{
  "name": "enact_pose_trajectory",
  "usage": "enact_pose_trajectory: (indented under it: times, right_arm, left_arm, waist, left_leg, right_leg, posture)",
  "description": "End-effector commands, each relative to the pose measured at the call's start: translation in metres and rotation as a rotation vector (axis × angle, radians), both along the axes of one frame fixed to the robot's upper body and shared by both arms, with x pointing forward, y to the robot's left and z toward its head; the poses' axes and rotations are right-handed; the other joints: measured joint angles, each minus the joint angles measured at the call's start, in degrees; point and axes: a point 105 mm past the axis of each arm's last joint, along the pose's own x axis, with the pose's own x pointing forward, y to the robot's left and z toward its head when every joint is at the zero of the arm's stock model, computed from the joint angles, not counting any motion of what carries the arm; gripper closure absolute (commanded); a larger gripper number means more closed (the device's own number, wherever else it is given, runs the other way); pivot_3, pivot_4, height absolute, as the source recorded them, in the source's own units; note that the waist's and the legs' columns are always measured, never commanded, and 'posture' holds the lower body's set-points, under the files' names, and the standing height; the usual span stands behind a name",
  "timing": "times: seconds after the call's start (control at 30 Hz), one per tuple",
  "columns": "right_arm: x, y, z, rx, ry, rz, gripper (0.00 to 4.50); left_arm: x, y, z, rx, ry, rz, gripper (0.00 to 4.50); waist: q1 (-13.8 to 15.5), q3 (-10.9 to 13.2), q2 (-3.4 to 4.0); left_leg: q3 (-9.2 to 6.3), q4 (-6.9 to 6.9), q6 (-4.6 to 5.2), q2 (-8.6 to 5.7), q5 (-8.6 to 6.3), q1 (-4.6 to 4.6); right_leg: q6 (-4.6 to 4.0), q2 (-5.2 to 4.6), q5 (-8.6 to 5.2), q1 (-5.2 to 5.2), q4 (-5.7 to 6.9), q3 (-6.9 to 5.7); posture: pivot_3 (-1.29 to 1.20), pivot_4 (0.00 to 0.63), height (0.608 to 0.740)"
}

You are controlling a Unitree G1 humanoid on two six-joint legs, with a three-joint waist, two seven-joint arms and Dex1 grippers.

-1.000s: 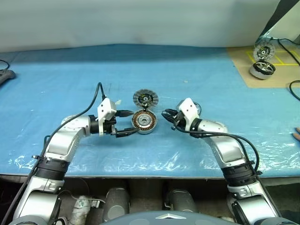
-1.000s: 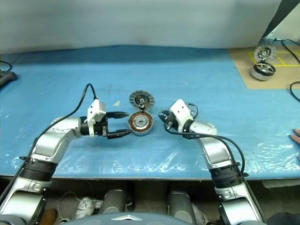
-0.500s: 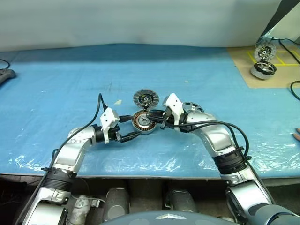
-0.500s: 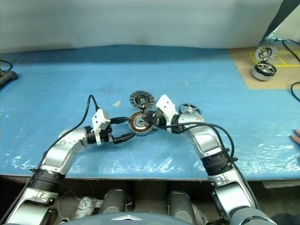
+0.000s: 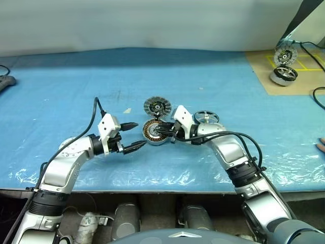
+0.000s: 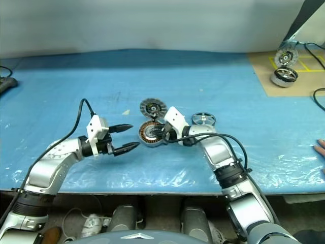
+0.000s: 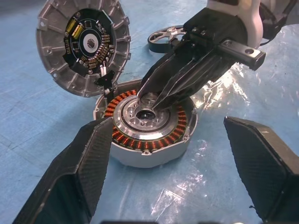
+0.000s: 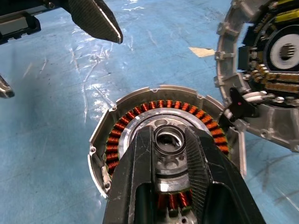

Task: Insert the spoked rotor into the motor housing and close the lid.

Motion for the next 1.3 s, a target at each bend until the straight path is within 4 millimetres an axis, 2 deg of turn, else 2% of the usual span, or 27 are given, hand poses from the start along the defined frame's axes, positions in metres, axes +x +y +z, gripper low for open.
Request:
enact_pose_trajectory:
  times: [0.03,0.3,0.6,0.77,1.0,1.17,1.3]
  right_arm:
    - [0.006,0.000,0.001,-0.018,-0.040,0.003,3.95]
    - [0.003,-0.004,-0.006,-0.026,-0.024,0.005,3.95]
    - [0.006,-0.002,-0.007,-0.026,-0.017,-0.005,3.95]
    - [0.005,-0.003,-0.012,-0.047,-0.018,0.001,3.95]
    - [0.005,-0.004,-0.012,-0.021,0.018,-0.017,1.54]
    - [0.007,-0.005,0.003,0.057,0.017,-0.039,1.54]
    - [0.004,-0.004,0.027,0.142,-0.001,-0.023,1.54]
  left_arm:
    - [-0.002,-0.006,-0.001,-0.006,-0.021,-0.009,0.47]
    - [0.006,-0.003,-0.022,0.000,-0.008,0.007,0.47]
    - [0.004,0.002,-0.001,0.008,-0.025,-0.002,0.47]
    - [0.001,-0.004,-0.004,0.011,-0.012,-0.010,0.47]
    - [0.004,-0.006,-0.001,0.017,-0.014,-0.007,0.47]
    - [0.000,-0.009,0.002,0.022,-0.010,-0.012,0.47]
    - [-0.003,-0.012,-0.003,0.027,0.001,-0.019,0.47]
  waist:
    - [0.05,0.00,0.00]
    - [0.11,0.00,-0.01]
    - [0.10,0.00,-0.01]
    - [0.10,-0.01,-0.01]
    - [0.10,-0.01,-0.01]
    - [0.11,-0.01,-0.01]
    - [0.18,0.00,-0.02]
  left_leg:
    - [0.00,0.01,0.00,0.00,0.00,-0.01]
    - [0.00,0.06,0.01,0.00,0.00,0.00]
    - [0.00,0.07,0.01,0.00,0.00,0.01]
    - [0.00,0.08,0.00,0.00,0.00,0.11]
    - [0.00,0.12,-0.01,-0.01,-0.01,0.12]
    - [0.00,0.12,-0.01,-0.01,-0.01,0.12]
    - [0.00,0.12,0.00,-0.01,0.00,0.08]
  right_leg:
    - [0.00,0.00,0.00,0.00,0.00,0.00]
    - [0.00,0.00,0.00,0.02,0.04,0.02]
    - [0.00,0.00,0.00,0.02,0.06,0.02]
    - [0.00,-0.01,0.00,0.10,0.07,0.03]
    - [0.00,-0.01,0.00,0.11,0.12,0.05]
    - [0.00,-0.01,0.00,0.11,0.13,0.06]
    - [0.00,-0.01,0.00,0.09,0.11,0.05]
  posture:
    - [0.00,0.150,0.740]
    - [0.00,0.150,0.740]
    - [0.00,0.150,0.740]
    - [0.00,0.150,0.740]
    - [0.00,0.150,0.740]
    - [0.00,0.150,0.740]
    - [0.00,0.150,0.740]
